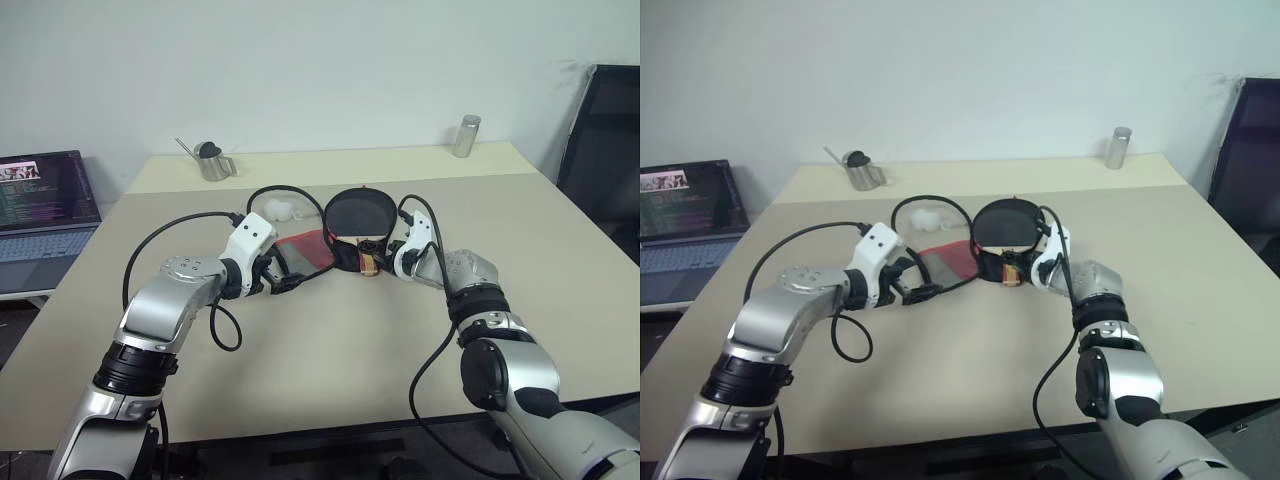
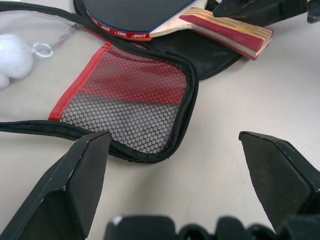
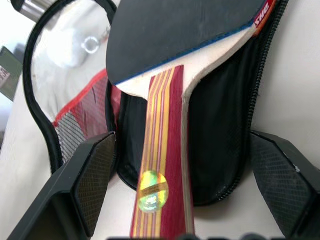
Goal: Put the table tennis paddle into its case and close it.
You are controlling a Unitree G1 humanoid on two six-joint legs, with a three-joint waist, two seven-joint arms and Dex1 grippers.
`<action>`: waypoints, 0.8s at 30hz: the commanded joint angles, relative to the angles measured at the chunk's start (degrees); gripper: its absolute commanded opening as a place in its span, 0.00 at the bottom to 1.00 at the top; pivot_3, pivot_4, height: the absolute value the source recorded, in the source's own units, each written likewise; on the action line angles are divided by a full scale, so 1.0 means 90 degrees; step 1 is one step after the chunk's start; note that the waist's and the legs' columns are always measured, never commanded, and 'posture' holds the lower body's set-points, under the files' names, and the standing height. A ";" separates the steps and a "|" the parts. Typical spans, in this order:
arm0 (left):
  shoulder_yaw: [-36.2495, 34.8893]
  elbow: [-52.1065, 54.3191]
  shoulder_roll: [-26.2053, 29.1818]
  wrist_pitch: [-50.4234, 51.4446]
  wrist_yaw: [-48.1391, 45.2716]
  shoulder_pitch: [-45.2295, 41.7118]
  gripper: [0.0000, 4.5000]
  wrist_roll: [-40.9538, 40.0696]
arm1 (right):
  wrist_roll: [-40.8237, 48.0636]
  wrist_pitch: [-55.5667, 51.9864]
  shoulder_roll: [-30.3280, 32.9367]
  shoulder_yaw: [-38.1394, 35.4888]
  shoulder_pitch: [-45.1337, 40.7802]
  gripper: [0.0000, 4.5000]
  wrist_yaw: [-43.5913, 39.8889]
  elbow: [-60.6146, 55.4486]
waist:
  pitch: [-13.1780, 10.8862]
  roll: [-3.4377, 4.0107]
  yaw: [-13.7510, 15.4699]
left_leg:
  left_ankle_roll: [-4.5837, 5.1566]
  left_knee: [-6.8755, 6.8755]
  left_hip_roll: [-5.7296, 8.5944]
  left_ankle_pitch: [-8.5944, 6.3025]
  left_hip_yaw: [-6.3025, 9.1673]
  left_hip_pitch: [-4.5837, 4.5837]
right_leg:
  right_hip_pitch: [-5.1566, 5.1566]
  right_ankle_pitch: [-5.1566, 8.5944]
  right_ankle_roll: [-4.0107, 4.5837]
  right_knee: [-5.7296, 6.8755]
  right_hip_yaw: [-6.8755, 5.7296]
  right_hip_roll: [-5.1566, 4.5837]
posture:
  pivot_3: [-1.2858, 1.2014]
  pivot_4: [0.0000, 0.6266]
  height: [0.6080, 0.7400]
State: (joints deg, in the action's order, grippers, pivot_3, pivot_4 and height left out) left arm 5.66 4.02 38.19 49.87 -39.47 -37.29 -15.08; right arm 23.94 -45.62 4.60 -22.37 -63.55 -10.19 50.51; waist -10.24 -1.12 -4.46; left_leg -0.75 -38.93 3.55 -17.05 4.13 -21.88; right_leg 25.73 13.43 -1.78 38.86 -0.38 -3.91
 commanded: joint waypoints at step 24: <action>-0.0069 0.0310 -0.0010 0.0031 0.0159 -0.0095 1.00 0.0037 | 0.1013 0.0497 0.0104 -0.1150 0.0111 0.69 0.1133 0.0668 | 0.0001 -0.0002 0.0151 | 0.0017 0.0000 0.0000 -0.0010 0.0005 0.0082 | -0.0086 -0.0001 0.0001 -0.0004 -0.0005 0.0000 | 0.52 0.24 1.00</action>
State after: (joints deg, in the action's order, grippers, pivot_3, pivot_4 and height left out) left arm 5.65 4.96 38.02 50.73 -38.15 -37.19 -15.07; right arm 32.74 -41.22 5.51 -32.58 -63.38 -0.78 56.27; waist -10.23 -1.14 -3.10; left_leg -0.60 -38.91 3.55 -17.13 4.18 -21.14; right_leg 24.96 13.43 -1.77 38.82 -0.42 -3.91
